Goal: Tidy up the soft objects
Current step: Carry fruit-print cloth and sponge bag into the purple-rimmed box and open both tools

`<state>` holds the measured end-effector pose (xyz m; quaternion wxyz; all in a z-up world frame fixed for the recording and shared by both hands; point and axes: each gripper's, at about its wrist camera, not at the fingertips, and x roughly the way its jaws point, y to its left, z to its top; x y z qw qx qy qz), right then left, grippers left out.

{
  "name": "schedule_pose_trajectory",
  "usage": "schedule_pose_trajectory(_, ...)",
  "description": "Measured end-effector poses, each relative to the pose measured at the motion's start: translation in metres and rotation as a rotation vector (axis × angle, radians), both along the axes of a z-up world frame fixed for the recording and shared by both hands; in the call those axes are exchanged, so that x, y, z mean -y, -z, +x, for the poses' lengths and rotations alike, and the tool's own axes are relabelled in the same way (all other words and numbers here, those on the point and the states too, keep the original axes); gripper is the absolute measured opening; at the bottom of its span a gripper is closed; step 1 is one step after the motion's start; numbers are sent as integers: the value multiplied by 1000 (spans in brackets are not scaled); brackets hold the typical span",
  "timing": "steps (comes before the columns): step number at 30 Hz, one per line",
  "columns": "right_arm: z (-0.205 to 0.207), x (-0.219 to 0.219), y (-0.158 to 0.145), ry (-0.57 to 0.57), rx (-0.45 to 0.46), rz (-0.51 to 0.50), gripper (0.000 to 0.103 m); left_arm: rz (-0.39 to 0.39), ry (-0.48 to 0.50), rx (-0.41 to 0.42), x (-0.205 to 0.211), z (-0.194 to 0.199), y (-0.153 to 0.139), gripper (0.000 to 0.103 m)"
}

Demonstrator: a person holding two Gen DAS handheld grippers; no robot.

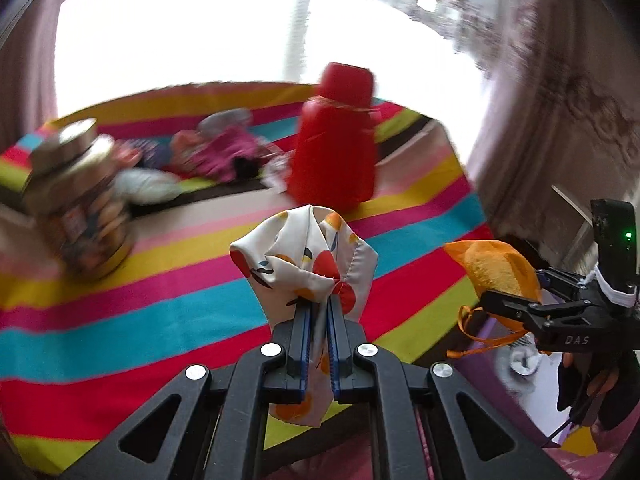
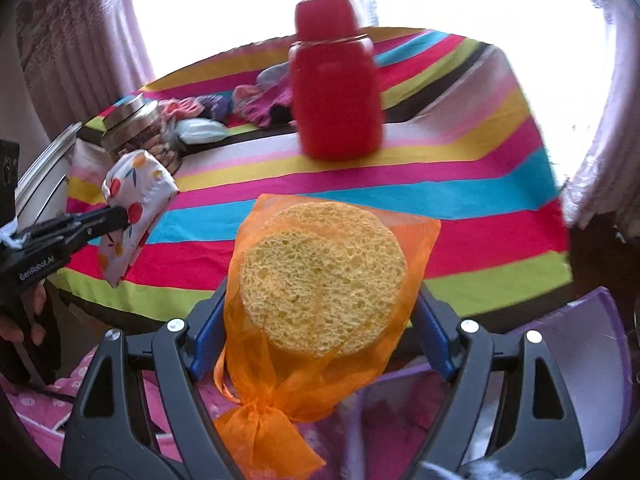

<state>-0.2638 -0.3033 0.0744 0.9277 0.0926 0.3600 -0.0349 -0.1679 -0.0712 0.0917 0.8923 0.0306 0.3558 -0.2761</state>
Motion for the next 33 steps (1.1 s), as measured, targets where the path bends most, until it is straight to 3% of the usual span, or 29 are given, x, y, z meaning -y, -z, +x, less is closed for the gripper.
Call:
schedule_pose_trajectory(5,-29,34,-10,96,17,-7,83,-1,160,14,54,-10,-19,8)
schedule_pose_trajectory(10,-65,73,-22,216,21,-41,83,-4,316,-24,106,-22,-28,8)
schedule_pose_trajectory(15,-95,103,-19,318,-39,-94,83,27,459,-50,155,-46,-29,8)
schedule_pose_trajectory(24,-125,144,-2,436,-199,-174,83,128,647,-107,219,-77,-7,8)
schedule_pose_trajectory(29,-136,158,7,461,-248,-159,83,169,721,-147,247,-86,9,8)
schedule_pose_trajectory(32,-140,167,14,477,-292,-122,84,175,766,-181,254,-91,20,13)
schedule_pose_trajectory(33,-139,169,18,478,-310,-107,84,170,784,-200,255,-93,22,19)
